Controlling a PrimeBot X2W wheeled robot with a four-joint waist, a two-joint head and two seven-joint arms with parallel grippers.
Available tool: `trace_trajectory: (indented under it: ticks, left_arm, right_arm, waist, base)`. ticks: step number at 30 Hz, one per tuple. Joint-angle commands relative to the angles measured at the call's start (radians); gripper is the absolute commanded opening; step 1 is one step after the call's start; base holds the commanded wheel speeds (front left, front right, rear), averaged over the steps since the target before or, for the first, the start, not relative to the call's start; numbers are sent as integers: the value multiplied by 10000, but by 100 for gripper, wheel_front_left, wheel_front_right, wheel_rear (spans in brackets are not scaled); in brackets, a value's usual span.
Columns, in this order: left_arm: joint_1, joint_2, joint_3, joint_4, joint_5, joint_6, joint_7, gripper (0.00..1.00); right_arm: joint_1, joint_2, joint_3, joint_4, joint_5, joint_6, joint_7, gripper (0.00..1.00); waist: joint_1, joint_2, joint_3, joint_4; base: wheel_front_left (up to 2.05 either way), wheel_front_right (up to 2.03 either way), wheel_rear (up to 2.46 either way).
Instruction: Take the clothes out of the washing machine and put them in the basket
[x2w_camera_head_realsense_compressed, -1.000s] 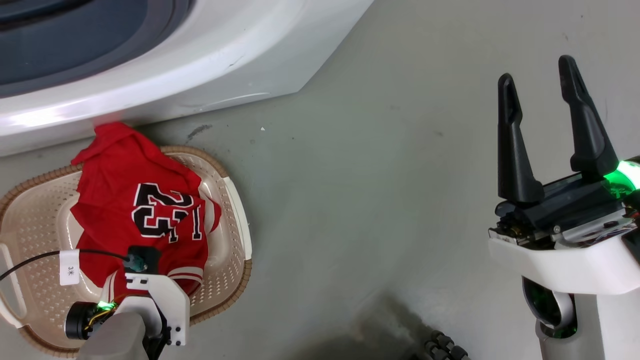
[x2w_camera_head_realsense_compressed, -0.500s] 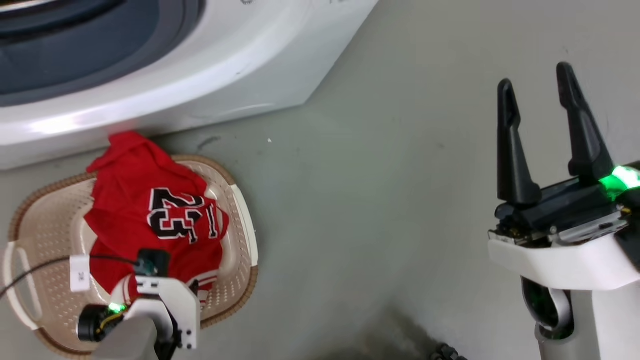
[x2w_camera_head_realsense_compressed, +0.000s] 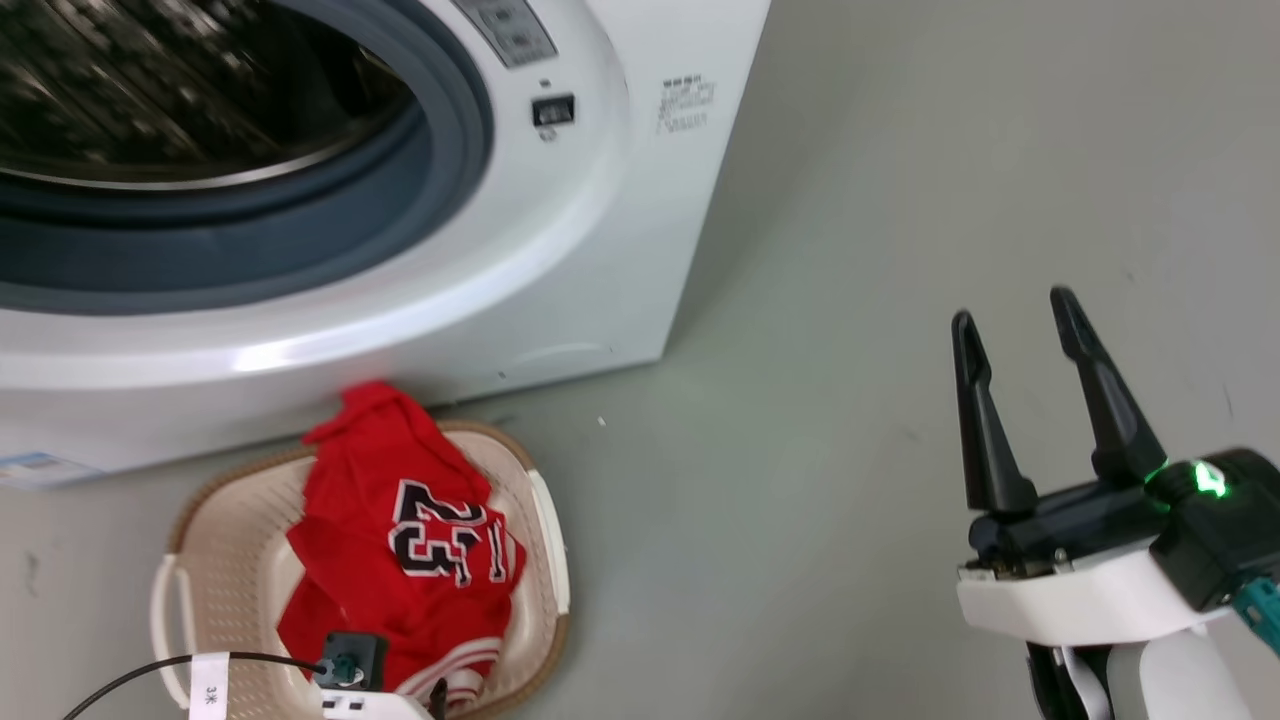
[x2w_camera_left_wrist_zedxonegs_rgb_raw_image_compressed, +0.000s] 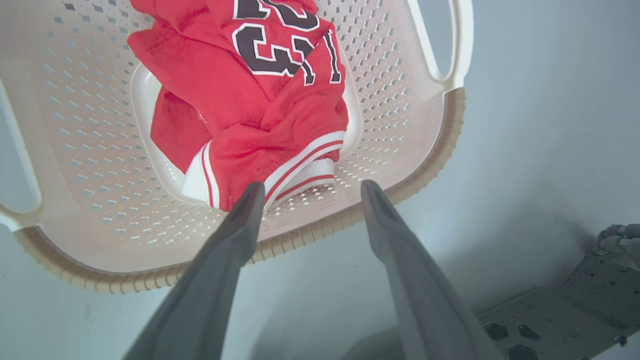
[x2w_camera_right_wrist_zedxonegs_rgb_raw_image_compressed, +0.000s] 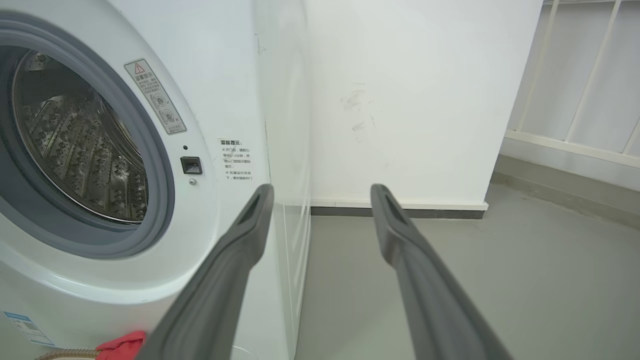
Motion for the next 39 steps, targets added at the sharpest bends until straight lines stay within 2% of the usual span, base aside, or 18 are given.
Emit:
trace_trajectory:
  ticks: [1,6,11,18,22,28,39]
  left_arm:
    - [169,-10,99,-240,71,91,-66,100]
    - [993,252,779,-1889,502,596,-61,100]
    - [1932,378,1888,-3762,1365,1084,-64,100]
    - [3249,196,3609,-6195,2873,1421,-64,100]
    - [3882,-4,4597,-7520,3649,1439,-66,100]
    - [4516,-488,5942,-9329,4629,1228,-67,100]
    - [5340,-1351,7588,-11963,5786,762,-66,100]
  right_arm:
    - [251,-5,-54,67,-70,-7,-19,100]
    - [792,-4,-136,215,-137,-7,-19,100]
    - [1272,-4,-197,327,-212,-7,-19,100]
    - [1859,-2,-328,424,-265,-7,-19,100]
    - [2119,-5,-398,462,-278,-7,-19,100]
    - [2331,-2,-516,472,-211,-7,-19,100]
    - [2482,-2,-750,465,-73,-7,-19,100]
  waist:
    - [1,0,-823,351]
    - [1,0,-1660,650]
    - [1,0,-2365,907]
    - [1,0,-3103,1257]
    - [1,0,-3404,1422]
    - [1,0,-3604,1646]
    - [1,0,-3745,1840]
  base:
    - [0,0,0]
    - [0,0,0]
    - [0,0,0]
    - [0,0,0]
    - [0,0,0]
    - [0,0,0]
    - [0,0,0]
